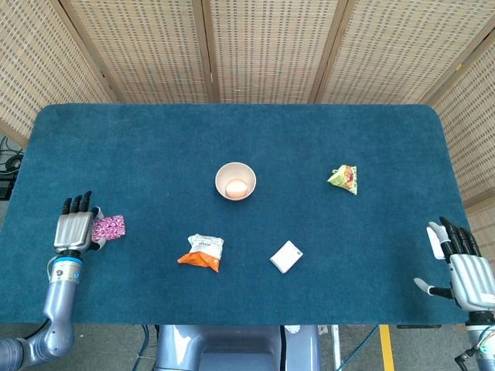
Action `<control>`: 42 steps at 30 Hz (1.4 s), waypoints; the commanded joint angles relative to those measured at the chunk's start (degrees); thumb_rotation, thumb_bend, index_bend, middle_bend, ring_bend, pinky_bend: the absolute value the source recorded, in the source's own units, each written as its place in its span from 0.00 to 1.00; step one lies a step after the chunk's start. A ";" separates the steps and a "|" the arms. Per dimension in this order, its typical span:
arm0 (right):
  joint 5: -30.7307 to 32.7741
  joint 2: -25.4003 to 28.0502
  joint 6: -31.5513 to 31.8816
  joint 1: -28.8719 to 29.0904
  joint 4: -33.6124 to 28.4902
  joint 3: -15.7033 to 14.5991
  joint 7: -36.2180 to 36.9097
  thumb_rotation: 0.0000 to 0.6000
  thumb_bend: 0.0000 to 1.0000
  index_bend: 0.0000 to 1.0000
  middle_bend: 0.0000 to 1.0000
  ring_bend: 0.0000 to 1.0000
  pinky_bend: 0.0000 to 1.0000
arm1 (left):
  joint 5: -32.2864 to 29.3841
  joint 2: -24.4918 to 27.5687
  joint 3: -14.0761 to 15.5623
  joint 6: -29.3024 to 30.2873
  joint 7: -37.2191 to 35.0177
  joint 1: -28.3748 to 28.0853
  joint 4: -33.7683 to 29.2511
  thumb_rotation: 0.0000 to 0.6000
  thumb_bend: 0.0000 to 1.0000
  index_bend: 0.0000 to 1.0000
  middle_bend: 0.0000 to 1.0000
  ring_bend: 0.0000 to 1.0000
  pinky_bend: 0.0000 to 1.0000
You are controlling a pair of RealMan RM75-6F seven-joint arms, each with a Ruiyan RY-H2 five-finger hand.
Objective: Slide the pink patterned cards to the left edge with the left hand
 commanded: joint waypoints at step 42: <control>0.57 -0.12 -0.18 0.01 -0.02 0.24 -0.50 1.00 0.05 0.00 0.00 0.00 0.00 | -2.26 -4.42 -0.24 -4.18 -2.22 -0.03 11.70 1.00 0.13 0.43 0.00 0.00 0.00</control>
